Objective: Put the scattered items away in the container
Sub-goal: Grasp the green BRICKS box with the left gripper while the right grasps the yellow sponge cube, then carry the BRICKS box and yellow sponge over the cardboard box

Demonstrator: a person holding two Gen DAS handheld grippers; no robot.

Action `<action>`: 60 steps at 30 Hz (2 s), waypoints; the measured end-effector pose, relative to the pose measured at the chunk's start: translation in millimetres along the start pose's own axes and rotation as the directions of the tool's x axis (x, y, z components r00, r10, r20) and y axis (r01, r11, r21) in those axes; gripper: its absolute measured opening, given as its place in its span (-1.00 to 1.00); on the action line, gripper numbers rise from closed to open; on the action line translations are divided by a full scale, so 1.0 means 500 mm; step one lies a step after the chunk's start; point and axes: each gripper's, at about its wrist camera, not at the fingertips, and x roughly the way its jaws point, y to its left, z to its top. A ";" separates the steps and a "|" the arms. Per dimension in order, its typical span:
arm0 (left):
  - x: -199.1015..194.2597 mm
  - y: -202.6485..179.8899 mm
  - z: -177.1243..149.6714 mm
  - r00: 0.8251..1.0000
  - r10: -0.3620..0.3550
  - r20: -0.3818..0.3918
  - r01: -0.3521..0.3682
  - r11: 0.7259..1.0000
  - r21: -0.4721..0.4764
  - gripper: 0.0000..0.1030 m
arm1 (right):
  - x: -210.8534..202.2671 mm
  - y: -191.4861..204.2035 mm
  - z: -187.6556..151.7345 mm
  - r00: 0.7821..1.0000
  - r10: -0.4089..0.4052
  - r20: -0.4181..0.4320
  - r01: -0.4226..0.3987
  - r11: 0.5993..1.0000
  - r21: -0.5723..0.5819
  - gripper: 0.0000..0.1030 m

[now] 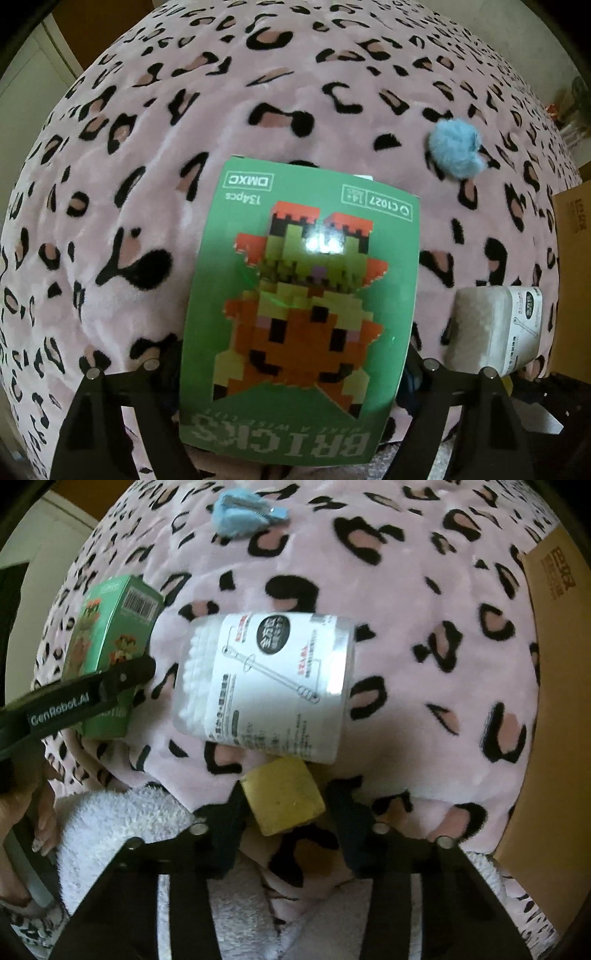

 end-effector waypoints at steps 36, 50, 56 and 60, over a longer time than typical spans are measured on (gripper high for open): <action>-0.255 -0.107 -0.060 0.993 0.004 0.120 -0.014 0.996 0.083 0.60 | -0.281 0.024 -0.035 0.968 -0.015 0.251 0.022 0.999 -0.026 -0.25; -0.329 -0.182 -0.084 0.989 -0.011 0.145 -0.010 0.989 0.145 0.60 | -0.386 -0.002 -0.072 0.943 0.003 0.333 -0.001 1.000 -0.008 -0.25; -0.361 -0.223 -0.086 0.988 -0.034 0.152 0.007 0.985 0.171 0.60 | -0.437 -0.027 -0.085 0.927 0.012 0.374 -0.015 1.000 0.003 -0.25; -0.377 -0.258 -0.085 0.987 -0.042 0.154 0.011 0.980 0.198 0.60 | -0.464 -0.056 -0.092 0.920 0.014 0.393 -0.024 0.999 0.022 -0.25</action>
